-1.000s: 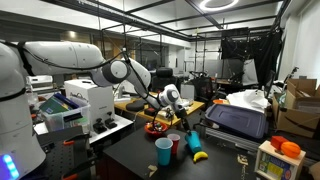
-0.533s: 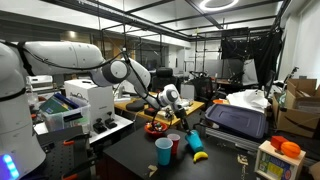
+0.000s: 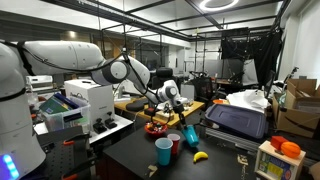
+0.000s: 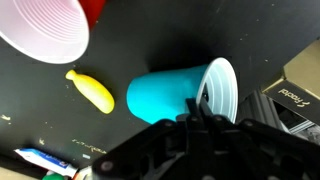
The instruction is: Put some of the things in the bowl into the blue cup at the back of the line of cups
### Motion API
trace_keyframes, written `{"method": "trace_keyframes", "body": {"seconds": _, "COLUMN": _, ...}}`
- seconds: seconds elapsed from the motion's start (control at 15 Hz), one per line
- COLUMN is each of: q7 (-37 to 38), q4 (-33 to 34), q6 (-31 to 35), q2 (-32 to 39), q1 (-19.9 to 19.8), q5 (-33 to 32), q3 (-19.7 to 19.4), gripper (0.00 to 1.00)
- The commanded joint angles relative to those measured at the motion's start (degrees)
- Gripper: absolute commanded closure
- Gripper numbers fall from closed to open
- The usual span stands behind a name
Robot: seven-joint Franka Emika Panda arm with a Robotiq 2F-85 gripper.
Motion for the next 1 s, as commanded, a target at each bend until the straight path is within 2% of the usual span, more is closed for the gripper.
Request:
{"method": "trace_keyframes", "body": {"seconds": 0.0, "q7": -2.82, "q4": -1.58, "q6": 0.4, "q2": -4.21, "q1": -2.12, "q5": 2.95, "q3": 3.77, "gripper": 0.99}}
{"method": "trace_keyframes", "body": {"seconds": 0.53, "q7": -4.24, "q4": -7.37, "q6": 3.13, "q2": -11.98, "q1": -8.97, "q5": 8.9, "q3": 11.34, "gripper": 0.99}}
{"method": "trace_keyframes", "body": {"seconds": 0.73, "q7": -6.09, "q4": -12.26, "q6": 4.91, "q2": -14.49, "q1": -12.78, "q5": 11.73, "q3": 14.8, "gripper": 0.99}}
{"method": "trace_keyframes", "body": {"seconds": 0.93, "q7": -5.68, "q4": -19.79, "q6": 8.52, "q2": -18.2, "q1": -16.11, "q5": 12.73, "q3": 16.27, "gripper": 0.99}}
